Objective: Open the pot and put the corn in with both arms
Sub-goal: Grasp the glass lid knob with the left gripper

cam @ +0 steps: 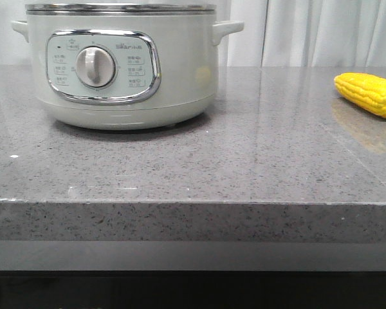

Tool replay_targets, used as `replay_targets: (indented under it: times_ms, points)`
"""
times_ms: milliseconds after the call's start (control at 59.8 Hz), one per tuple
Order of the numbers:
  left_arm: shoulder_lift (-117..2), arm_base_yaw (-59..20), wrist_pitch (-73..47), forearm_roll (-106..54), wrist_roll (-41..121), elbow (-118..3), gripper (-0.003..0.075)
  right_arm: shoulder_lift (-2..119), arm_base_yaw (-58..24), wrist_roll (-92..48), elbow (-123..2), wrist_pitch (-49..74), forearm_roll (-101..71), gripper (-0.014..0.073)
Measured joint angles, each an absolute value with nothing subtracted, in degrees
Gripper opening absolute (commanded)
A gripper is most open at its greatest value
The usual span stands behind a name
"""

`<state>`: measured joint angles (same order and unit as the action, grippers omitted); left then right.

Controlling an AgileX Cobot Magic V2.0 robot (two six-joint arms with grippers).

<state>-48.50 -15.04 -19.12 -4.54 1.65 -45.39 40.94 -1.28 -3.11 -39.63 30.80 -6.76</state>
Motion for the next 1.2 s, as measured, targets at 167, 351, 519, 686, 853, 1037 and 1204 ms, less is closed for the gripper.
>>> replay_targets:
  times_ms: [167, 351, 519, 686, 853, 1037, 1204]
  points:
    - [-54.1, -21.1, -13.5, -4.5, 1.6, -48.6, 0.0566, 40.9, -1.3, -3.1, -39.6, 30.8, -6.8, 0.0602]
    - [-62.8, -25.3, -8.0, -4.5, 1.6, -54.0, 0.0566, 40.9, -1.3, -3.1, -39.6, 30.8, -6.8, 0.0602]
    - [-70.6, -27.4, -5.5, -4.5, 1.6, -60.0, 0.0566, 40.9, -1.3, -3.1, -39.6, 30.8, -6.8, 0.0602]
    - [-77.8, -27.9, -5.1, -4.5, 1.6, -66.3, 0.0566, 40.9, -1.3, -3.1, -39.6, 30.8, -6.8, 0.0602]
    - [-84.6, -28.0, -5.0, -4.5, 1.6, -71.7, 0.0566, 40.9, -1.3, -3.1, -39.6, 30.8, -6.8, 0.0602]
    - [-89.7, -27.5, -4.8, -5.5, 1.6, -75.8, 0.0565, 40.9, -1.3, -3.1, -39.6, 30.8, -6.8, 0.0602]
    - [-92.7, -26.6, -3.6, -7.2, 1.6, -77.1, 0.0565, 40.9, -1.3, -3.1, -39.6, 30.8, -6.8, 0.0602]
